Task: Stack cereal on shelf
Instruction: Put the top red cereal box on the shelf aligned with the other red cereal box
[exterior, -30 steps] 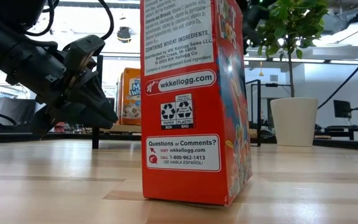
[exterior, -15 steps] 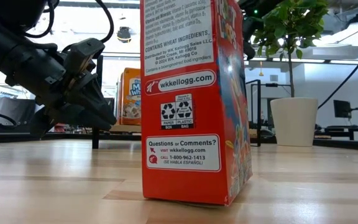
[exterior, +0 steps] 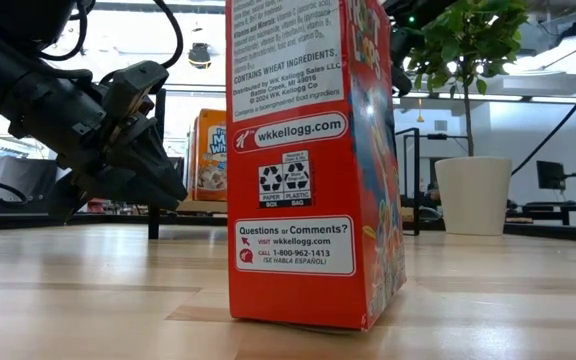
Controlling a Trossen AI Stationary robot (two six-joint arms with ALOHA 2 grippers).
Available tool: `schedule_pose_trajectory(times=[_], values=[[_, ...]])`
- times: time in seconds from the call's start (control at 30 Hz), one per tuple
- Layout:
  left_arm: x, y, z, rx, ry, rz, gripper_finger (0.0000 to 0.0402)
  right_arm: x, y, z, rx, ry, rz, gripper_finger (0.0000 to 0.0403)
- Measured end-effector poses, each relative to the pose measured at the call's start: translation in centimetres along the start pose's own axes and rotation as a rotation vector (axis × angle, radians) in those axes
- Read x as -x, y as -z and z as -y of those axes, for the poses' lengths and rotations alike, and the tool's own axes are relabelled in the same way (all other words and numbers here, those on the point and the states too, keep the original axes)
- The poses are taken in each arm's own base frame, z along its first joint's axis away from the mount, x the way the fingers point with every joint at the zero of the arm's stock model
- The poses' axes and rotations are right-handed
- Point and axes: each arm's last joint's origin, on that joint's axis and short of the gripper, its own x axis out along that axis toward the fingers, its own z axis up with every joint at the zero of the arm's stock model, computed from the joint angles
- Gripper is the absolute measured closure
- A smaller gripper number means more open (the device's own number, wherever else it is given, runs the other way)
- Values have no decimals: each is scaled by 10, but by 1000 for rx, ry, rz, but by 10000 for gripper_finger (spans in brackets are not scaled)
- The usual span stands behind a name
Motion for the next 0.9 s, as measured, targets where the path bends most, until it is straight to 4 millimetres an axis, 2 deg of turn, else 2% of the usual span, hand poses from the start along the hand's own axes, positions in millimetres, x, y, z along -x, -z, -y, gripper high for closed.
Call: schedule_pose_trajectory(times=[0.33,0.5,0.77,0.9], values=[[0,0,0,-4,0,0,340,0,0,0,7,5,1,150],[0,0,0,-4,1,-3,340,1,-2,-1,8,8,-8,148],[0,1,-2,-14,-12,-10,340,39,-17,-13,16,103,-51,149],[0,1,-2,-13,-13,-9,340,49,-15,-23,-42,136,-99,187]])
